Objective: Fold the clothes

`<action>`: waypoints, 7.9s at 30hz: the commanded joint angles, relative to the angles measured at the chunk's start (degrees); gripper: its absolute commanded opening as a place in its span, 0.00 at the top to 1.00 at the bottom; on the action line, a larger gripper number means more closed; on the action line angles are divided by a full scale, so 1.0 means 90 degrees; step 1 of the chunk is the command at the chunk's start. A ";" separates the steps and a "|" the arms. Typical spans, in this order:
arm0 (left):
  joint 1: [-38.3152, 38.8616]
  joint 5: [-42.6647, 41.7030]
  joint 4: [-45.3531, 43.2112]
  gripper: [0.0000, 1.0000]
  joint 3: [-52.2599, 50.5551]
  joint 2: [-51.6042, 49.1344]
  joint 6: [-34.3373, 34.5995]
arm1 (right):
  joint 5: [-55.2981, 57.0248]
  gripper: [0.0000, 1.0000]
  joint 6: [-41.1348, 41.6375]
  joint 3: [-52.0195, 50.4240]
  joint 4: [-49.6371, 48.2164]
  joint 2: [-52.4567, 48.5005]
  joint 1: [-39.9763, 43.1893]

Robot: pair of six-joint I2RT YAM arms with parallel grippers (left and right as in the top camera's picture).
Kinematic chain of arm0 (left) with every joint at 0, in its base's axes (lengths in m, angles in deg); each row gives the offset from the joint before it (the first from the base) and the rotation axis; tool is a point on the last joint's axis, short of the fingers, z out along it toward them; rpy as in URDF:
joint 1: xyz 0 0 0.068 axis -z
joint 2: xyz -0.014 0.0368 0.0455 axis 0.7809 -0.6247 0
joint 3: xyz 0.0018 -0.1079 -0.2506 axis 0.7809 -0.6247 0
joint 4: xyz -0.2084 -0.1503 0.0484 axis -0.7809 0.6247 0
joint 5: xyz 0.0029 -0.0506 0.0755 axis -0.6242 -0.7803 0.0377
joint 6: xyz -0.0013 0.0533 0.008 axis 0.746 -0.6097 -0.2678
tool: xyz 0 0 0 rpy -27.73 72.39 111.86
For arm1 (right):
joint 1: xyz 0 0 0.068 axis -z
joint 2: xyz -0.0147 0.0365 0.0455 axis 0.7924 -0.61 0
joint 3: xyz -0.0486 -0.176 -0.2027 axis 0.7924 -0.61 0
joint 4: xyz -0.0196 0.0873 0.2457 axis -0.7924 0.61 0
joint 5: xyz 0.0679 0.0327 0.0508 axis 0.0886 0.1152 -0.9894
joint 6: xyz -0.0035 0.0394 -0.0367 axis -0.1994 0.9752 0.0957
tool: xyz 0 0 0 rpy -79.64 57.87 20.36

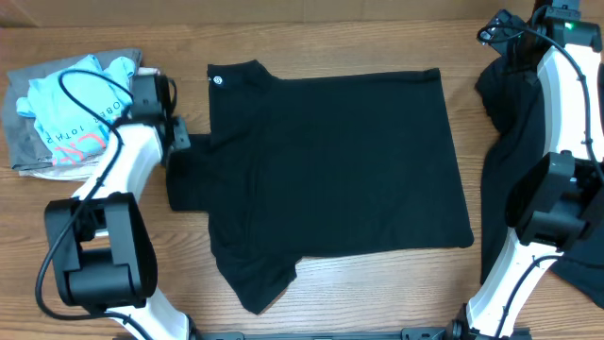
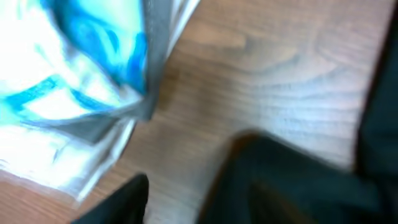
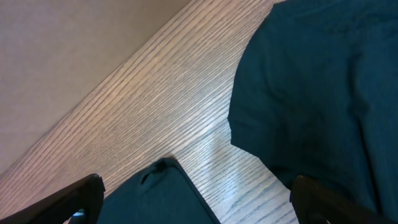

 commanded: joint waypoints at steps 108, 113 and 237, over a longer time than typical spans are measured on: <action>0.4340 -0.1345 0.4571 0.58 -0.2385 0.2033 0.3028 | -0.0005 0.00 0.0007 0.0126 -0.0032 0.0090 -0.0015; 0.4342 -0.1535 0.4495 0.48 -0.2761 0.2033 0.3135 | -0.0005 0.00 0.0007 0.0126 -0.0032 0.0090 -0.0015; 0.1132 -0.1549 0.2395 0.96 0.0012 0.1783 0.0772 | -0.0981 0.00 -0.0017 0.0124 0.2698 0.0090 -0.0005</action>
